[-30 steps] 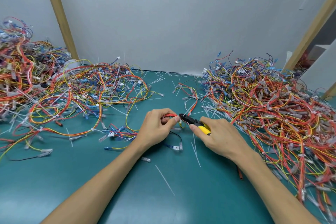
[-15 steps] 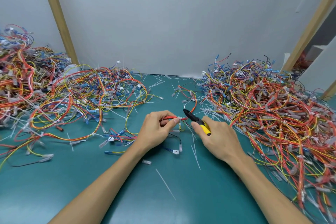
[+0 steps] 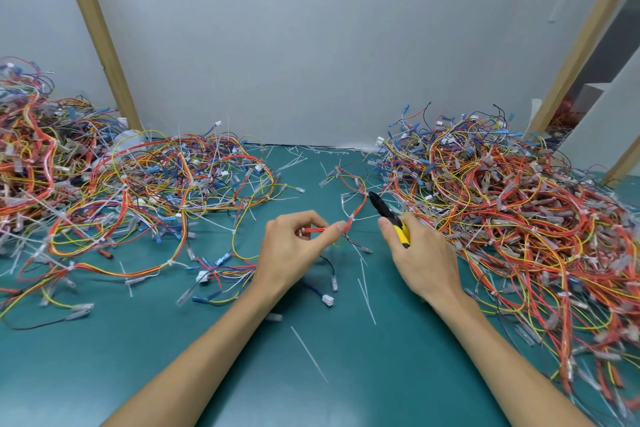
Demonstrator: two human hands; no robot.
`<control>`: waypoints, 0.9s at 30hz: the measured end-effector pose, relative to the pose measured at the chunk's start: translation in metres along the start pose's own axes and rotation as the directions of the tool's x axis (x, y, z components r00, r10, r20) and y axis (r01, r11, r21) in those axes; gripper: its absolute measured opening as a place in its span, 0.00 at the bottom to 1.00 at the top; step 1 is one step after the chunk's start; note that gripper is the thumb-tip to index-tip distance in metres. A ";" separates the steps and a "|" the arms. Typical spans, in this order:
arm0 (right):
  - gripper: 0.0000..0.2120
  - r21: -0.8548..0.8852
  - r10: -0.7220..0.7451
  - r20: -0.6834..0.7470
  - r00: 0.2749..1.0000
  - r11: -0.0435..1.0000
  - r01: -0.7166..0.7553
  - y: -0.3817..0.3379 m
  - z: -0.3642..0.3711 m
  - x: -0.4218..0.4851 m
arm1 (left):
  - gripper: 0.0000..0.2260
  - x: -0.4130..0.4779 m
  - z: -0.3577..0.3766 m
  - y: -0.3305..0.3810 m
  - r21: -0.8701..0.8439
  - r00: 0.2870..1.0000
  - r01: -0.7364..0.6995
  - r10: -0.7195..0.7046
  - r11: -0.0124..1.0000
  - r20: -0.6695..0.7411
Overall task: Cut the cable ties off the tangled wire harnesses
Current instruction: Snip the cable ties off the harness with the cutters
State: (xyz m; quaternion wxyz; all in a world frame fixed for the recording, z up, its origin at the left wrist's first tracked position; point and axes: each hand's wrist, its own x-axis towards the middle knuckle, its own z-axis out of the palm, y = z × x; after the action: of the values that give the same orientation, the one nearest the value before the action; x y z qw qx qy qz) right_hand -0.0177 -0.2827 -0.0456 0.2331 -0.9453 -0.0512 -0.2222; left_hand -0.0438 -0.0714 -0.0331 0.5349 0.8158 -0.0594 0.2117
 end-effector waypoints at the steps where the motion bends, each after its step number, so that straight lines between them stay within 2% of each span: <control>1: 0.24 -0.001 0.000 0.002 1.000 1.000 0.000 0.000 0.000 0.000 | 0.17 0.000 0.001 0.000 0.004 0.999 -0.006 0.006 1.000 -0.039; 4: 0.24 -0.003 0.000 0.004 1.000 1.000 0.000 0.000 0.000 0.000 | 0.14 0.001 0.000 0.000 0.019 0.998 -0.008 0.009 1.000 -0.066; 10: 0.23 0.003 0.008 0.008 1.000 1.000 -0.008 -0.001 0.000 0.000 | 0.12 0.000 0.000 0.003 -0.069 0.998 0.058 -0.055 0.996 0.042; 18: 0.23 0.065 0.024 -0.022 0.999 0.998 -0.023 0.001 0.000 0.001 | 0.10 0.002 0.000 0.005 -0.144 0.995 0.101 -0.099 0.984 0.017; 27: 0.22 0.241 0.047 -0.084 0.995 0.970 -0.025 -0.003 -0.003 0.001 | 0.10 0.006 -0.002 0.006 -0.353 0.955 0.298 -0.271 0.887 0.124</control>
State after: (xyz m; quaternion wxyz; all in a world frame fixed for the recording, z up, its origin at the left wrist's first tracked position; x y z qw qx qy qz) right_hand -0.0184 -0.2819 -0.0412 0.3513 -0.9003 -0.0499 -0.2520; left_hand -0.0412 -0.0716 -0.0253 0.7009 0.7079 0.0031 0.0868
